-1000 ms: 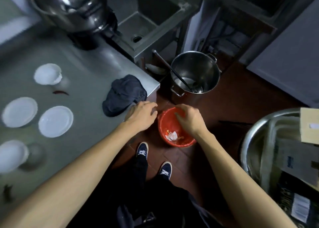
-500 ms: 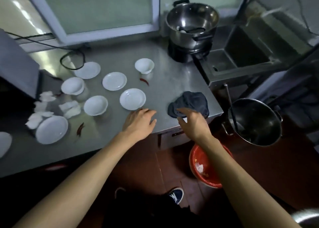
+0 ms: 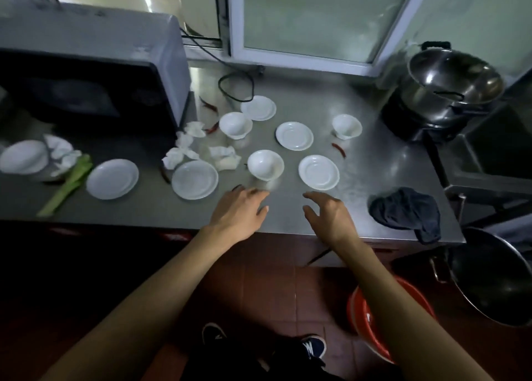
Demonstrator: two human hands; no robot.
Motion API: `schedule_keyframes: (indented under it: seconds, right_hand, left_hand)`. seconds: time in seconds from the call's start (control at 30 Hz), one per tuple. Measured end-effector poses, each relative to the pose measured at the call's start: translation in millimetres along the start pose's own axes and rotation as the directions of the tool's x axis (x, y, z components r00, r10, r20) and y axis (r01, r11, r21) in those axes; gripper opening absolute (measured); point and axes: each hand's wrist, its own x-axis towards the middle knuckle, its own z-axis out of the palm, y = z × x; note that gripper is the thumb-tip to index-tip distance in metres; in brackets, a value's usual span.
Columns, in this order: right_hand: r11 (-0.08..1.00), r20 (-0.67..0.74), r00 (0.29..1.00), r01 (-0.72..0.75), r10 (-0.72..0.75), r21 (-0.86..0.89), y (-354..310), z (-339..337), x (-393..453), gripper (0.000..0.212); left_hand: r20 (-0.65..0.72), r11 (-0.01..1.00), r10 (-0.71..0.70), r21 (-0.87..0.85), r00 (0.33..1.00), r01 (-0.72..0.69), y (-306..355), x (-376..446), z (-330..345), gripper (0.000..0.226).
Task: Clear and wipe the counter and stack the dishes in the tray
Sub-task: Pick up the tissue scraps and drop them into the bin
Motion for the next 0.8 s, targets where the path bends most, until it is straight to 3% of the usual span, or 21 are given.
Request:
schedule_keyframes:
  seconds: [0.4,0.8]
  right_hand:
    - [0.988,0.106,0.983,0.151,-0.151,0.001,-129,75,32,0.033]
    - [0.976,0.206,0.955,0.219,-0.212,-0.011,-140,134,105,0.041]
  left_hand:
    - [-0.08,0.985,-0.17,-0.03,0.982,0.168,-138,-63,-41,0.032]
    - [-0.029,0.945,-0.306,-0.127,0.952,0.3,-196,-30,-30,0.039]
